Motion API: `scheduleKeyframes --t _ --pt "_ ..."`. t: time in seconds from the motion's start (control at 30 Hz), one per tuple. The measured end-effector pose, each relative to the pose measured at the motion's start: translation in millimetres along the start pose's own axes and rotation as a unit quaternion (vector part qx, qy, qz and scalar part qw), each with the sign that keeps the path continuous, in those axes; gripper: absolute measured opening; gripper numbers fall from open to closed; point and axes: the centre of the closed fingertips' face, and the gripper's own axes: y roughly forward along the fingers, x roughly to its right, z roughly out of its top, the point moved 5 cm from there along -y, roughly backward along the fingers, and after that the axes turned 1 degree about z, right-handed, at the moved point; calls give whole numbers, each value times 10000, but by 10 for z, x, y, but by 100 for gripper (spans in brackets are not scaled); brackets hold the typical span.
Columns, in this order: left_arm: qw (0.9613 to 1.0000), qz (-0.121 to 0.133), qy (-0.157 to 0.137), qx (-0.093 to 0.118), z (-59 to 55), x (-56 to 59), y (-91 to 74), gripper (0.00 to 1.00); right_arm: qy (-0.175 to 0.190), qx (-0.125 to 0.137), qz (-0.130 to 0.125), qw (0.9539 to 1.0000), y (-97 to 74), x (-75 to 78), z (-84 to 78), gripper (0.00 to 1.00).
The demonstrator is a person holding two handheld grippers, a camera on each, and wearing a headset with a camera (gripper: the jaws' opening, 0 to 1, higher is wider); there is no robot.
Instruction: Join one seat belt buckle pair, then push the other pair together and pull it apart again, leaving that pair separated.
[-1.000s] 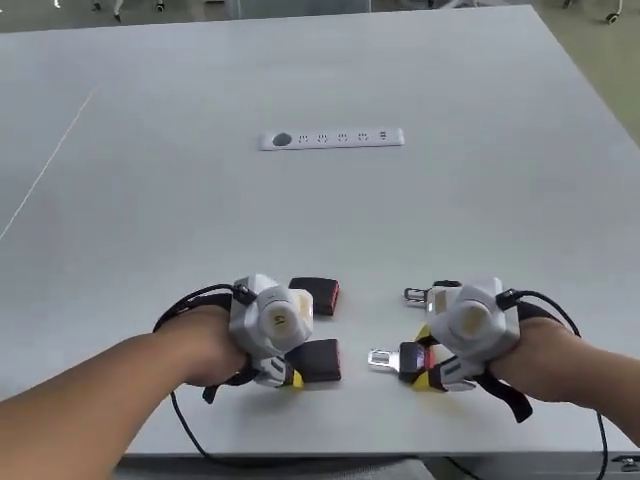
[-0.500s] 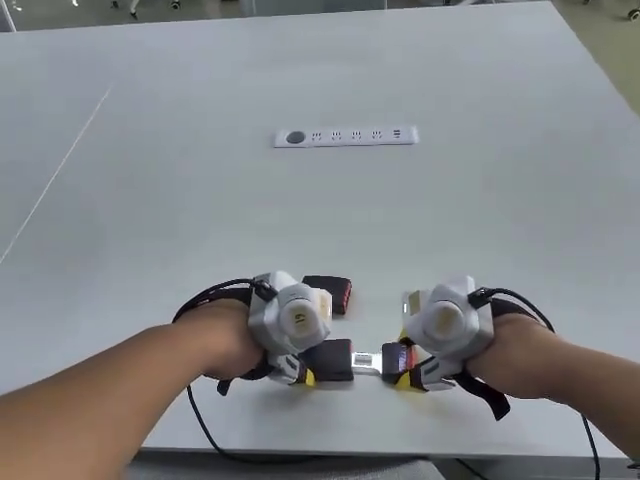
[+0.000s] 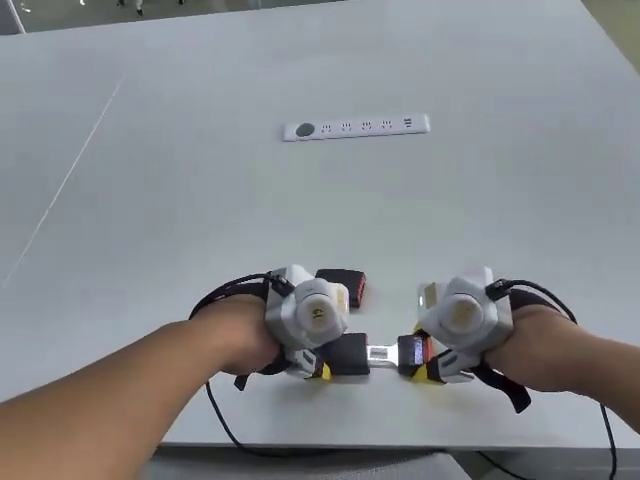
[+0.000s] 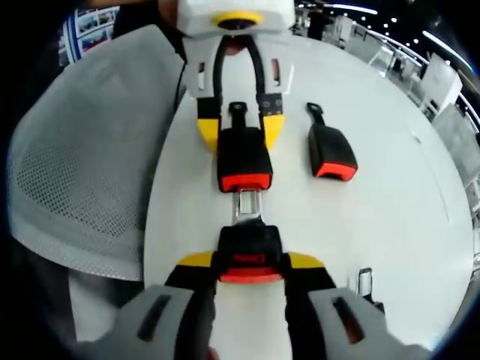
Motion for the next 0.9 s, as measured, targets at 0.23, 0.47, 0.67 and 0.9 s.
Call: scheduleKeyframes --t 0.23,0.47,0.67,0.9 --pt "10000 -3 5 8 4 -4 2 32 -49 -24 13 10000 0 7 5 35" --pt "10000 -10 18 -4 13 -7 6 32 -162 1 59 9999 22 -6 63 35" --pt "10000 -8 63 -17 17 -4 5 32 -153 3 74 9999 69 -13 103 35" --pt "9999 -34 121 -92 33 -8 10 32 -137 27 64 9999 80 -1 101 34"
